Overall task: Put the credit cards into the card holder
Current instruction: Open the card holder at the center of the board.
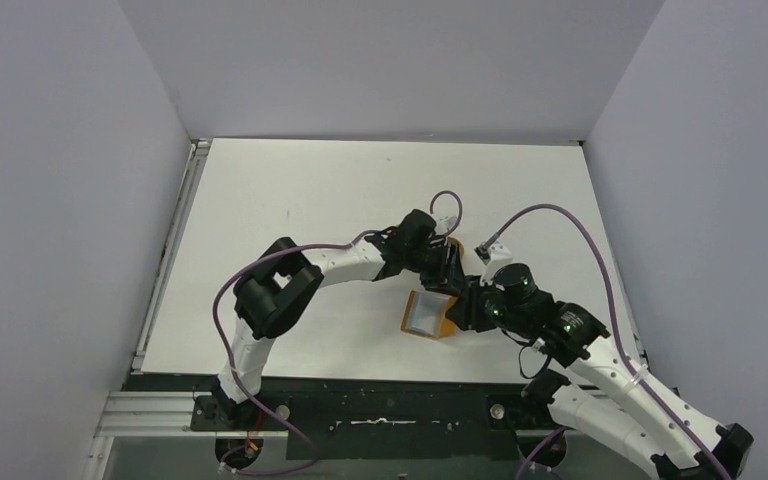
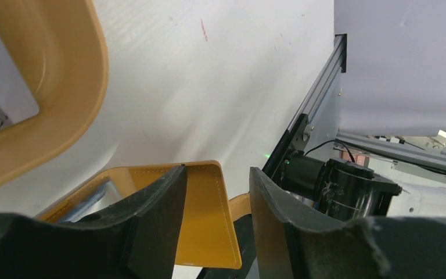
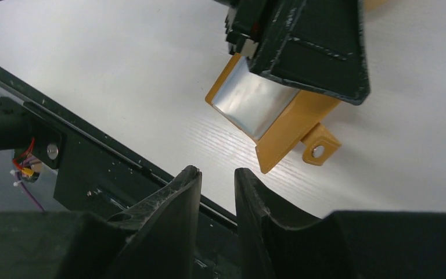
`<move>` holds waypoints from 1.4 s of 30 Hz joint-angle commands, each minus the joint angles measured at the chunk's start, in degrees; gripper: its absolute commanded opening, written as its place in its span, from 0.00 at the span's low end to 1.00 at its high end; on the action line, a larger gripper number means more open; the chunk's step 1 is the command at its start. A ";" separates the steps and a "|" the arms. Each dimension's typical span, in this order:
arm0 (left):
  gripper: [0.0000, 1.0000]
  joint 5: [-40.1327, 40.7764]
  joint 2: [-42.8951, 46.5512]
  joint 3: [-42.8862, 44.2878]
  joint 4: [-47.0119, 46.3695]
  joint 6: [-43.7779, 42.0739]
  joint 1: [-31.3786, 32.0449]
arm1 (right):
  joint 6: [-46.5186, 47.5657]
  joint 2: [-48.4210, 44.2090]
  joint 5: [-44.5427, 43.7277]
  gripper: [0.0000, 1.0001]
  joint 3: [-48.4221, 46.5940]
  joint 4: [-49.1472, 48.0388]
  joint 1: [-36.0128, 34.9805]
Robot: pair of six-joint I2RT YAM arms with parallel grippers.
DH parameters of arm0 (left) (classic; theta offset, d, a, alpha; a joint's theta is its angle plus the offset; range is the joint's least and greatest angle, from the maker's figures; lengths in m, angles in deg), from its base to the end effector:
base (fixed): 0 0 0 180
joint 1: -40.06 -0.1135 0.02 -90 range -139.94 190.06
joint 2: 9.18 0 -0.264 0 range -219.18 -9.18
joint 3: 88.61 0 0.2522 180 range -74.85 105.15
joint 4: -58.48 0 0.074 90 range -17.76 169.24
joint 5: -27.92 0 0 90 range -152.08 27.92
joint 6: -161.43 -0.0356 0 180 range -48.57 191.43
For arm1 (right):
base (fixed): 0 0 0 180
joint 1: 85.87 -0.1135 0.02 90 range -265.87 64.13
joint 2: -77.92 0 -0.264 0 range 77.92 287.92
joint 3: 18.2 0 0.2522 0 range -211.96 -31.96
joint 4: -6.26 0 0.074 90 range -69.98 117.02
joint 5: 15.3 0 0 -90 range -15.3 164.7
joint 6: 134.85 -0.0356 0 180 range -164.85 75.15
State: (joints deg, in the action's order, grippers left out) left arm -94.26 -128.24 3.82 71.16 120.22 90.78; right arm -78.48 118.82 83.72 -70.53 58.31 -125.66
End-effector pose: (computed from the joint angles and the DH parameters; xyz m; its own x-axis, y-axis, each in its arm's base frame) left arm 0.2729 -0.3636 0.1653 -0.9534 0.1599 -0.2559 0.3018 0.5118 -0.8044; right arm 0.1121 0.1006 0.2653 -0.8172 0.0312 -0.5755 -0.3254 0.7992 0.5054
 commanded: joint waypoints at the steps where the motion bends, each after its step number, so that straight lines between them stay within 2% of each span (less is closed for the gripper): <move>1: 0.41 -1.48 -1.92 4.81 -0.68 0.19 0.63 | 1.35 4.27 1.74 0.28 0.06 -4.89 -1.96; 8: 0.40 -0.80 -2.80 5.10 -0.71 0.51 0.83 | -3.15 11.05 -2.11 0.20 4.23 -11.41 -2.27; 15: 0.42 -0.16 -0.83 2.53 -1.16 0.42 0.16 | -6.31 15.50 -8.81 0.18 7.55 -10.15 -1.06; 20: 0.51 1.30 4.15 -3.34 -3.80 2.01 -2.17 | -7.63 17.69 -11.69 0.18 9.68 -10.56 -0.02; 25: 0.60 2.85 10.86 -7.80 -2.65 1.95 -3.58 | -7.85 21.59 -12.54 0.19 11.31 -13.08 1.81; 29: 0.71 5.33 16.45 -12.17 -0.48 1.41 -4.38 | -8.46 23.25 -12.41 0.25 12.92 -16.17 3.31; 35: 0.72 8.52 18.98 -16.37 4.63 -0.10 -4.89 | -8.61 25.15 -10.91 0.30 14.23 -19.34 5.65; 42: 0.66 11.02 19.99 -21.26 7.12 0.42 -7.38 | -8.92 25.02 -9.61 0.31 14.81 -19.22 8.07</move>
State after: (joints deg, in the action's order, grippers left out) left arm -85.94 -110.12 -15.35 75.99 121.34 85.43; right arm -87.04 142.65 75.15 -57.59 39.09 -119.04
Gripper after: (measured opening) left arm 0.669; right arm 0.304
